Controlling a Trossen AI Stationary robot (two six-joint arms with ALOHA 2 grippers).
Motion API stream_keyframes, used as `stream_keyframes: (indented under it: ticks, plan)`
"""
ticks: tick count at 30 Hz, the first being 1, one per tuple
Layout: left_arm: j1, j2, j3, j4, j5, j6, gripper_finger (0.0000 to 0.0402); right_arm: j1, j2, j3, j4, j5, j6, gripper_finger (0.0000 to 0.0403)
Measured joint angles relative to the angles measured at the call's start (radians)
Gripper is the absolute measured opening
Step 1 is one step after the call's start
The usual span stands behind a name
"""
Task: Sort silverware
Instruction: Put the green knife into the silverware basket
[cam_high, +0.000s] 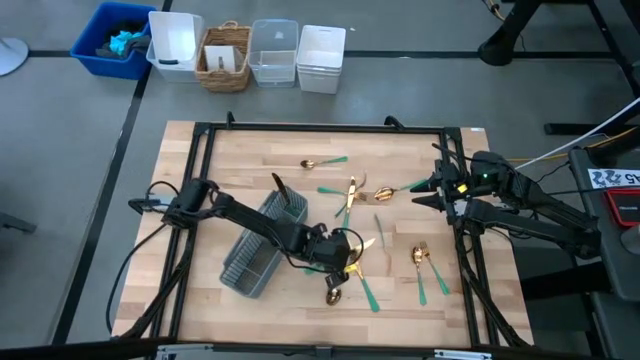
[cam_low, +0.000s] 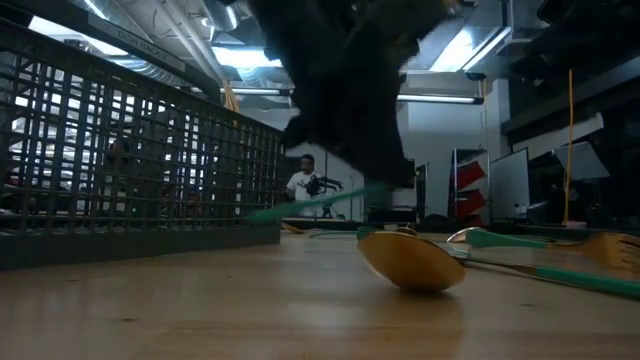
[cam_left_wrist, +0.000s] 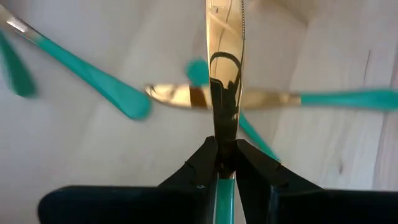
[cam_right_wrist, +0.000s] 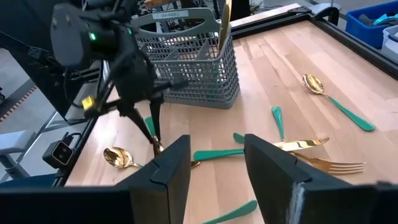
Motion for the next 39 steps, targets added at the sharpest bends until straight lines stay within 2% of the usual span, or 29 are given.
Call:
stream_keyframes:
  ticks: [12, 19, 23, 27, 32, 36, 39]
  plan:
    - [0.000, -0.135, 0.001, -0.012, -0.209, 0.039, 0.0042, 0.000, 0.000, 0.000, 0.000, 0.000, -0.005, 0.0152]
    - [-0.008, -0.228, 0.002, -0.085, -0.396, 0.056, 0.0042, 0.000, 0.000, 0.000, 0.002, 0.004, -0.011, 0.0152]
    - [-0.019, -0.274, 0.002, -0.158, -0.511, 0.052, 0.0042, 0.000, 0.000, -0.002, 0.017, 0.042, -0.032, 0.0152]
    - [-0.031, -0.313, 0.002, -0.237, -0.626, -0.001, 0.0042, 0.000, 0.000, -0.078, 0.215, 0.057, -0.021, 0.0152]
    - [-0.041, -0.330, 0.002, -0.341, -0.757, -0.086, 0.0042, 0.000, 0.021, -0.220, 0.568, 0.065, 0.054, 0.0152]
    - [-0.039, -0.330, 0.002, -0.420, -0.837, -0.164, 0.0042, 0.000, 0.104, -0.314, 0.805, 0.101, 0.119, 0.0152]
    - [-0.034, -0.330, 0.002, -0.470, -0.895, -0.234, 0.0042, 0.000, 0.175, -0.335, 0.878, 0.133, 0.127, 0.0152]
